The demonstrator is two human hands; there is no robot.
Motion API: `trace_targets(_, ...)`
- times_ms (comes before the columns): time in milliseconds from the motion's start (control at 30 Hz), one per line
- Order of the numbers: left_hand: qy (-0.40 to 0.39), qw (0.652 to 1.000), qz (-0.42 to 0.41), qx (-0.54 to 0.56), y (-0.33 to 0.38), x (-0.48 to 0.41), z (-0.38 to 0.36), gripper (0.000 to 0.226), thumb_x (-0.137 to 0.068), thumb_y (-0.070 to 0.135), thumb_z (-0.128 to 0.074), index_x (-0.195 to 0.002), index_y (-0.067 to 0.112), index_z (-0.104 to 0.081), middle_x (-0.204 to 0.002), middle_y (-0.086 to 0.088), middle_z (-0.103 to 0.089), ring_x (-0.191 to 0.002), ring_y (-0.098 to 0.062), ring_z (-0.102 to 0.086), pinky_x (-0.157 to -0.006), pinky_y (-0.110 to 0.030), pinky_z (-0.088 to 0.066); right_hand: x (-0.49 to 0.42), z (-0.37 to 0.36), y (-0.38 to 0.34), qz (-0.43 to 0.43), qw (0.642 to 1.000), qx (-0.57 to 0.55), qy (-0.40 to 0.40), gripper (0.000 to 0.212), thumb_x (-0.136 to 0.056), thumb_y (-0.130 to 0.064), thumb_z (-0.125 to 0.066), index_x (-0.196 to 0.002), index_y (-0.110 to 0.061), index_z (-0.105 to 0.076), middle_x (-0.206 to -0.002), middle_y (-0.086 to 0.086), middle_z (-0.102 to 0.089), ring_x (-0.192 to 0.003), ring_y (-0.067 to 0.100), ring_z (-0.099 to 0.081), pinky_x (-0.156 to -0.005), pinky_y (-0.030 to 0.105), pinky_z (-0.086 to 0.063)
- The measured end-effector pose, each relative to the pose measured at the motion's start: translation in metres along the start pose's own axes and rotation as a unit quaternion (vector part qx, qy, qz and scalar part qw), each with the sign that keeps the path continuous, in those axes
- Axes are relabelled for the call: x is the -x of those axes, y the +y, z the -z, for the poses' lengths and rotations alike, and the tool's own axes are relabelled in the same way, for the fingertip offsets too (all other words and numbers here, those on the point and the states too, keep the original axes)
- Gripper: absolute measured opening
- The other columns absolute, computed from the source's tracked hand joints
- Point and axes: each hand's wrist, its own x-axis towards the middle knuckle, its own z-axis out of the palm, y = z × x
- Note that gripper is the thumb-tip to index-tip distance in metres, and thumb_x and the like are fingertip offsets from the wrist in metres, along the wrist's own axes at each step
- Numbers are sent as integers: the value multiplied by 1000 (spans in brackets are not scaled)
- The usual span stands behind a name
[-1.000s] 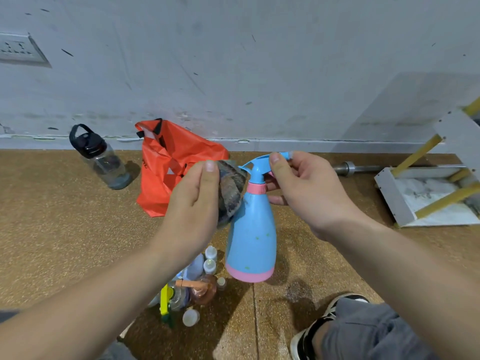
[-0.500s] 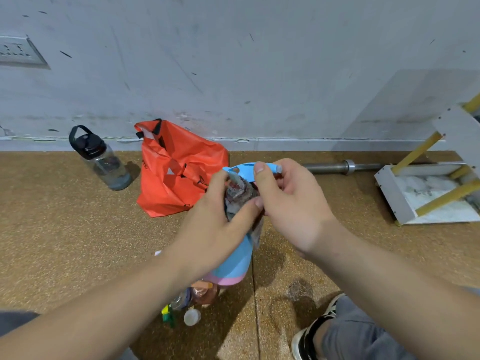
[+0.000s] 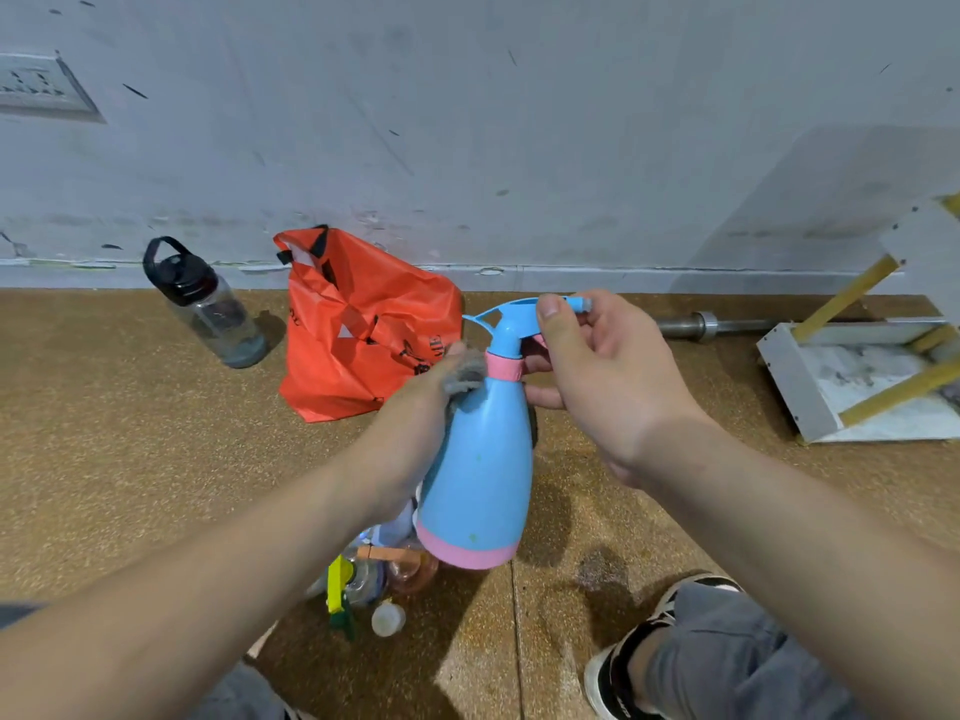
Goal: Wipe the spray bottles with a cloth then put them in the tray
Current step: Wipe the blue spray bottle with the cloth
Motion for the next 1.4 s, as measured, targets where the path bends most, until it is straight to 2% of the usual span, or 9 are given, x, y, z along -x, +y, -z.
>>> trace_targets(100,17,918,-229,-325,-10,20,-2,24,-109,42,-43,-114,27,-61,-108,6,-69,-102,-14,-63,-89,-30,-45,-4,1,5,28,999,25,23,28,-105,-30,-57,-96,-4,-57,-81,14,-70,-75,24,-66,-77,53,-62)
trace_targets(167,24,842,-284,-459,-23,25,0,58,-102,49,-45,-151,18,-40,-141,1,-57,-128,-12,-52,-103,-25,-40,-3,0,6,33,998,38,29,28,-104,-32,-58,-92,-7,-59,-85,17,-73,-82,37,-73,-77,51,-60)
trace_targets(267,-17,899,-236,-368,-34,19,5,58,-104,54,-41,-154,24,-40,-148,12,-55,-137,-1,-48,-117,-30,-36,-6,2,3,25,998,34,51,30,-98,-39,-59,-91,-10,-61,-83,12,-74,-84,34,-74,-81,67,-58)
trace_targets(400,36,991,-30,-127,-35,5,11,50,-106,61,-34,-105,29,-72,-99,12,-78,-99,-14,-70,-92,-33,-52,-18,13,-2,8,995,-23,101,26,-104,-32,-56,-98,-8,-61,-98,21,-73,-91,37,-75,-80,62,-61)
trace_targets(467,37,980,-66,-183,-36,11,4,47,-105,60,-36,-121,28,-67,-110,7,-76,-105,-11,-69,-88,-22,-52,-20,14,1,-12,993,-42,107,22,-106,-31,-54,-101,-11,-60,-100,17,-73,-99,38,-74,-81,57,-63)
trace_targets(600,32,840,-295,-454,-30,14,5,72,-98,59,-50,-161,27,-33,-150,12,-48,-138,-3,-46,-108,-20,-37,-13,9,8,-36,994,-61,84,25,-107,-34,-53,-104,-10,-61,-105,14,-73,-98,26,-76,-81,45,-65)
trace_targets(800,-77,988,-48,-124,-21,3,15,59,-88,50,-77,-142,40,-56,-128,14,-72,-121,-5,-67,-114,-42,-48,-4,9,8,-12,995,-35,92,28,-102,-36,-60,-102,-9,-62,-93,19,-75,-96,37,-74,-87,62,-59)
trace_targets(1133,-25,977,-129,-169,-14,15,-3,31,-98,48,-65,-128,38,-64,-114,14,-76,-110,-6,-71,-103,-41,-55,-8,21,-1,-20,999,-32,4,26,-96,-27,-73,-109,-11,-58,-100,8,-77,-82,17,-77,-75,43,-66)
trace_targets(1400,74,733,-288,-612,-23,12,6,101,-89,79,-41,-165,16,-19,-150,-2,-48,-138,-23,-48,-122,-59,-26,-9,19,-1,7,997,-71,39,19,-98,-30,-70,-100,-16,-58,-87,2,-74,-74,14,-73,-68,41,-66)
